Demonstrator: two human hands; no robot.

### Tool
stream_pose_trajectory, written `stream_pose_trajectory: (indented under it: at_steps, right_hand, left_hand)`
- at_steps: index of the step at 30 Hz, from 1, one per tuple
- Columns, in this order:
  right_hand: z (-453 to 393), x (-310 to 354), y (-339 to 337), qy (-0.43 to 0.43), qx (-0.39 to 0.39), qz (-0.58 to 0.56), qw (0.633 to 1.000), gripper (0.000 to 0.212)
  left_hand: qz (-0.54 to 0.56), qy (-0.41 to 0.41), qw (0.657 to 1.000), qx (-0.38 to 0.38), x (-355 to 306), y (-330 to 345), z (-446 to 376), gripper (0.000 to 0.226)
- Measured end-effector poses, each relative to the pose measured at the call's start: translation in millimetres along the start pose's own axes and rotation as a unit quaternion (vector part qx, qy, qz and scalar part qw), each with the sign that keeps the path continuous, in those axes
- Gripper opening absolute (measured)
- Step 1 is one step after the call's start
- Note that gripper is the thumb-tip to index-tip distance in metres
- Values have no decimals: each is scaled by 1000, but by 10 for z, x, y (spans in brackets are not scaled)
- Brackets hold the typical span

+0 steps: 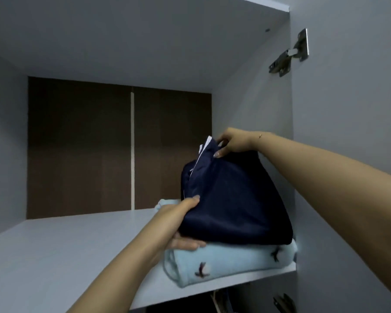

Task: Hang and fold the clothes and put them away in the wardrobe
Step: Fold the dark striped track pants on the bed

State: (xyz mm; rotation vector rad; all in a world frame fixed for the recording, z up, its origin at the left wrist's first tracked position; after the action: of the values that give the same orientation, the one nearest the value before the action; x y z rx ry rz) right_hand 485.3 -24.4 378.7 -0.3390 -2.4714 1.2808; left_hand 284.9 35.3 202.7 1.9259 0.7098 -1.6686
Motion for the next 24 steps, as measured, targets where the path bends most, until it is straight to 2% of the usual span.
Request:
stream_pose_trajectory:
  at_steps: [4,6,9,12,14,17,20,24]
  right_hand:
    - [-273,-301,655,12,50,-36,998,35]
    - [-317,-428,879,14,66,-62,996,30]
    - [-347,-459,929,15,55,-117,991,19]
    - [-367,-352,832,19,11,-168,986,20]
    - [-349,-289,855,23,6,-178,984,27]
    - [-227,-329,935,58,50,-153,985,40]
    - [24,-537,848,156,129,-92,975,63]
    - [357,-728,578,297,147,-35,943,87]
  left_hand:
    - [-12,-24,1000,-2,111,33,-148,49]
    - [-23,-32,999,21,103,49,-174,50]
    - [9,-40,998,48,26,95,-182,42]
    - [26,-26,998,50,-37,150,-141,35]
    - [13,-19,998,51,-10,164,-116,37]
    - [-76,14,997,23,7,80,-97,51]
    - [-182,48,982,-26,-99,-50,-223,74]
    - [-149,-8,989,-11,-257,-31,-554,69]
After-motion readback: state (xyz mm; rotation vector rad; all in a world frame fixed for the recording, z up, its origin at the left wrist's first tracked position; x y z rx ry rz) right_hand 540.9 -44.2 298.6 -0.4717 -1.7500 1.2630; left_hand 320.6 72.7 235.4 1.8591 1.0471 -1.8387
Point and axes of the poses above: each hand's wrist, its own z-axis away from the middle knuckle, its own y-axis out of the palm, x = y × z, the point moved 6 cm from there along -z, towards the middle knuckle, and after that the axes turned 12 degrees about -x, right-handed, at the moved point
